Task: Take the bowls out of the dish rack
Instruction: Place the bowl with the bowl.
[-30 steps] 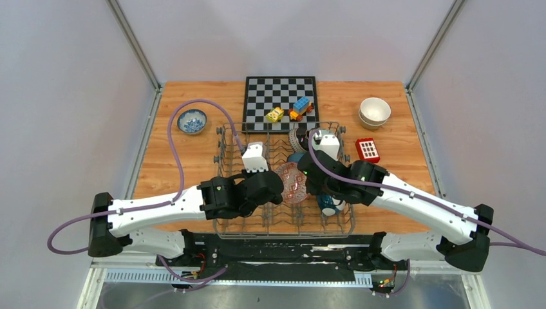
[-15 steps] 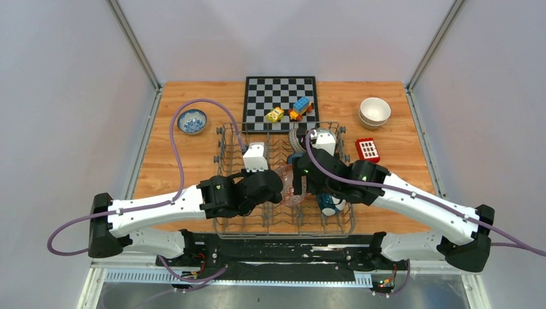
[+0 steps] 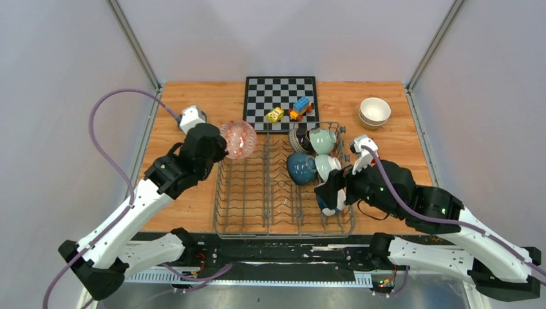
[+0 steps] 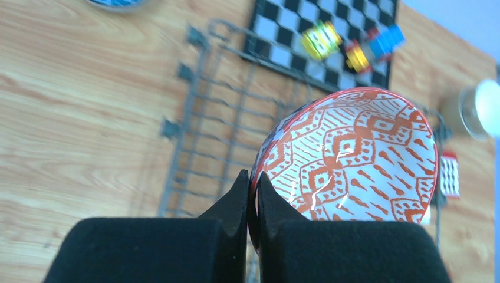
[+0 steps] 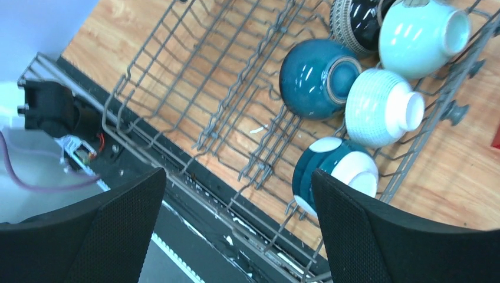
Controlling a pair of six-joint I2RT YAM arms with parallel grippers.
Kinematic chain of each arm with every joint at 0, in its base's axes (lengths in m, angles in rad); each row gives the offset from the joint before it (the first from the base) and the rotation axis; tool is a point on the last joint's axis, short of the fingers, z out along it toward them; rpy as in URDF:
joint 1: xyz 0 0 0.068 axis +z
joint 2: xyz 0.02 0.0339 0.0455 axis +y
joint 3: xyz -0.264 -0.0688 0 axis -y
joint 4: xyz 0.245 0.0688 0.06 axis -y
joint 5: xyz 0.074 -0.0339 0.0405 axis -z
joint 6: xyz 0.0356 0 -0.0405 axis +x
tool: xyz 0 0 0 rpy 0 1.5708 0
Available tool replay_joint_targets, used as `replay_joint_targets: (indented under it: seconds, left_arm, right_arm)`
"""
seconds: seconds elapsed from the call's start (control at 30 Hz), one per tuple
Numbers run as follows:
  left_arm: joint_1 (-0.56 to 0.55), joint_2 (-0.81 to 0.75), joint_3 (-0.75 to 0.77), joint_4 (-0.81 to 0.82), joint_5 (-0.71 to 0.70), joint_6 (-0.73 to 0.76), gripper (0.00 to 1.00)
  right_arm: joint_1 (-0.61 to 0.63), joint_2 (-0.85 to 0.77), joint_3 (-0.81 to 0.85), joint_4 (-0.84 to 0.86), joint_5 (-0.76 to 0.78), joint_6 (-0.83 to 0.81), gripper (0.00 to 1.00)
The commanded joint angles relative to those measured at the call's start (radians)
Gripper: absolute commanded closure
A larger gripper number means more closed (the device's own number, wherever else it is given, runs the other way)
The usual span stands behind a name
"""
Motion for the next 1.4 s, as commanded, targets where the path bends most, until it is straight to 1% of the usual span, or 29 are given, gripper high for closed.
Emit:
replay_joint_targets:
  seconds: [0.0,0.07,0.17,0.3,0.37,0.47,0.53,0.73,0.87,1.07,1.37]
  left_arm:
    - [0.195,-0.012,0.046,0.020,0.042,0.109,1.00]
    - [0.304,0.017,0.050,0.038,0.097,0.125,1.00]
    - [0.457,0.089,0.056,0.082,0.219,0.128,1.00]
    - [0.615,0.168,0.039,0.213,0.337,0.141,1.00]
    - [0.678,0.222,0.042,0.259,0.375,0.140,1.00]
    - [0.751,0.328,0.076,0.281,0.444,0.131,1.00]
    - [0.816,0.396,0.100,0.295,0.464,0.129,1.00]
    - [0.902,0.565,0.184,0.301,0.483,0.148,1.00]
    - [0.936,0.657,0.238,0.327,0.507,0.135,1.00]
    - [0.941,0.785,0.341,0.321,0.508,0.130,1.00]
    - [0.946,0.886,0.372,0.337,0.489,0.123,1.00]
  right_arm:
    - [-0.009,-0.064,-0.158,0.108,-0.118,-0.067,0.04]
    - [-0.009,-0.083,-0.209,0.142,-0.103,-0.050,0.03]
    - [-0.009,-0.114,-0.276,0.181,-0.069,-0.046,0.01]
    - [-0.009,-0.175,-0.328,0.202,-0.065,-0.068,0.01]
    - [-0.009,-0.205,-0.354,0.212,-0.082,-0.069,0.02]
    - [-0.009,-0.250,-0.391,0.222,-0.099,-0.052,0.04]
    - [-0.009,-0.281,-0.419,0.223,-0.092,-0.050,0.05]
    - [-0.009,-0.371,-0.462,0.214,-0.059,-0.067,0.06]
    - [-0.009,-0.389,-0.456,0.209,-0.033,-0.103,0.06]
    - [-0.009,-0.357,-0.421,0.207,-0.002,-0.155,0.06]
    - [-0.009,-0.322,-0.386,0.209,0.021,-0.175,0.06]
